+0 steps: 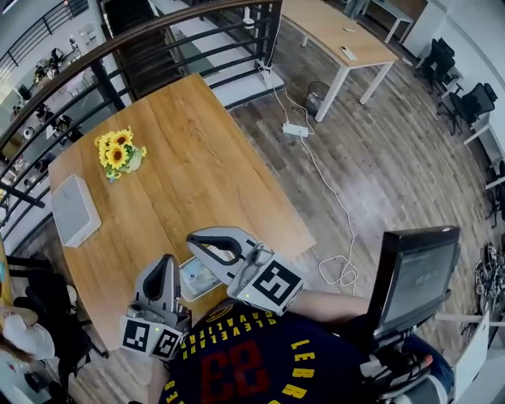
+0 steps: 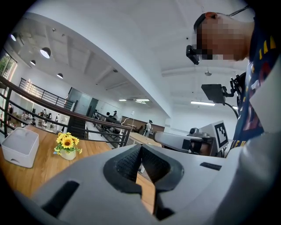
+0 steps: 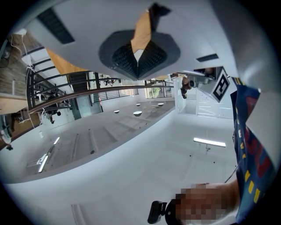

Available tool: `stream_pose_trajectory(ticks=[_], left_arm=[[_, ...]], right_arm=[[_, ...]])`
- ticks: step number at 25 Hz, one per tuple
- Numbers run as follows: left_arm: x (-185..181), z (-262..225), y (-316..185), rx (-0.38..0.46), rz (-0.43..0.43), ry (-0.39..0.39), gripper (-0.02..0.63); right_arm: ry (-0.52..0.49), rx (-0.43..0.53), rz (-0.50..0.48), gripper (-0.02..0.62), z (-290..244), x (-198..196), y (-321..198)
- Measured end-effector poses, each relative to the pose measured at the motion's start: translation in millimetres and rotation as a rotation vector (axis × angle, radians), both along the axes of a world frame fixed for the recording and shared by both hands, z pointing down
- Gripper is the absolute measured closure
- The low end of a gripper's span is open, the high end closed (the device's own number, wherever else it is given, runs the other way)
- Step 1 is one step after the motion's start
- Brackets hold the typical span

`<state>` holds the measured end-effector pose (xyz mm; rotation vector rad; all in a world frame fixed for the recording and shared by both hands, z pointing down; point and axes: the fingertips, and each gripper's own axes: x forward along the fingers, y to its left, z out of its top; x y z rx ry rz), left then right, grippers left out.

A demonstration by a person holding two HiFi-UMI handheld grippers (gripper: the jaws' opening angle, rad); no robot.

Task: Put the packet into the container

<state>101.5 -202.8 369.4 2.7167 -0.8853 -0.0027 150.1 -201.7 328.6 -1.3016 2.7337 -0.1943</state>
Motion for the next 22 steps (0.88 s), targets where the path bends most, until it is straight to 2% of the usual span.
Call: stream_pose_trajectory(ticks=[6,14,22], left_arm=[[14,6,5,0.015,0.001,-0.004,0.598],[0,7,0,0.001,-0.017,-0.003,0.598],[8,19,17,-0.021,-0.011,-0.025,0.597]], right_arm=[[0.033,-0.015,0.012,0.583,17,20,5],[0.026,-0.047,0.015,0.583,20,11,-2],[-0.002,-0.073,0.01,0.583,32,17,13]])
